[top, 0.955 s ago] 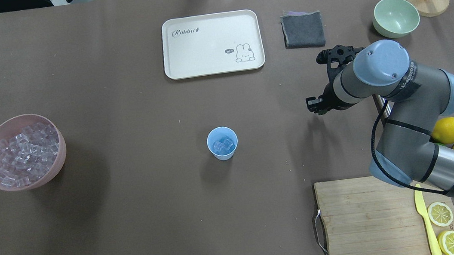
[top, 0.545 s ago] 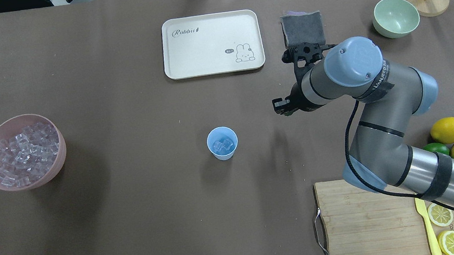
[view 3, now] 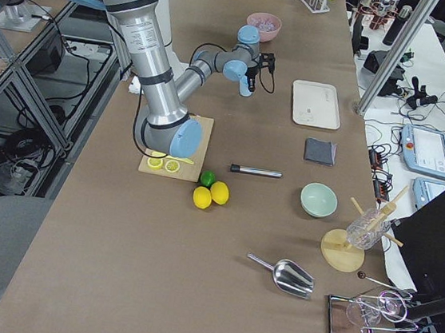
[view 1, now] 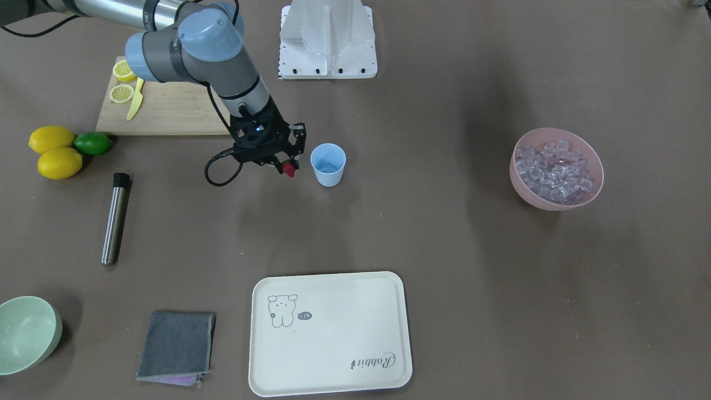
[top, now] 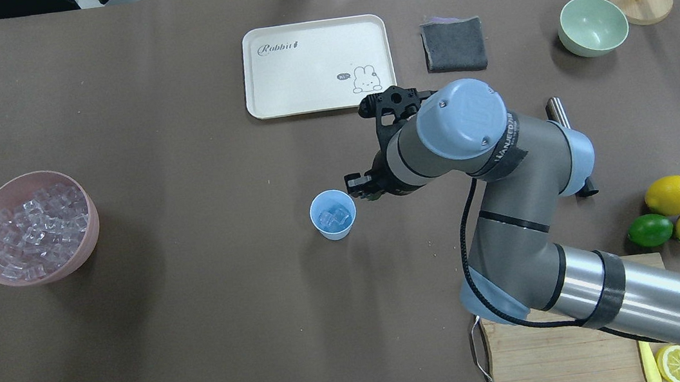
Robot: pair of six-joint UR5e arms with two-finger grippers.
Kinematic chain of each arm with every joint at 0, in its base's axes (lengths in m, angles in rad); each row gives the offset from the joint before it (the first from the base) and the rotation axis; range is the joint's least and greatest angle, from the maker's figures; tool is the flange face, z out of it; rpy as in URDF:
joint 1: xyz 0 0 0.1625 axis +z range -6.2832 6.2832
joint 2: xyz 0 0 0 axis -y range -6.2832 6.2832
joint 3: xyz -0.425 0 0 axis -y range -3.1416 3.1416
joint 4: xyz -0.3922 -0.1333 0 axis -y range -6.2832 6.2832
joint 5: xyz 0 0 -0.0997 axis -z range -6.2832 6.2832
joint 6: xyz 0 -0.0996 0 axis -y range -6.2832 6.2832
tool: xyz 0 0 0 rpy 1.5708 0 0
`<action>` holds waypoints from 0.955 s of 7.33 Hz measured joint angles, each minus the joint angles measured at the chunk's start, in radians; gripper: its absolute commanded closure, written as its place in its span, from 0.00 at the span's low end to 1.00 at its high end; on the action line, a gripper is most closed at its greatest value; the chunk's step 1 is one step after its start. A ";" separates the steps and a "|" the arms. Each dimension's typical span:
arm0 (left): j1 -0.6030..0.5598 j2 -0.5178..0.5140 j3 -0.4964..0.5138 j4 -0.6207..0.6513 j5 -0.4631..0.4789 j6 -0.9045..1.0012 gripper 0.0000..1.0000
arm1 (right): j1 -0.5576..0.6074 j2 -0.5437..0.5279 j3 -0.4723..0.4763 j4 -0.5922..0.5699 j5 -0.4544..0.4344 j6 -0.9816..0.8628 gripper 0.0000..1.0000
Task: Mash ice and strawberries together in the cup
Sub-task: 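Carry the strawberry with the right gripper over the light-blue cup, then open the right gripper to drop the strawberry into the cup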
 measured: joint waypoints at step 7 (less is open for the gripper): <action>0.000 0.013 -0.002 -0.001 0.005 0.000 0.02 | -0.072 0.131 -0.006 -0.156 -0.076 0.062 0.00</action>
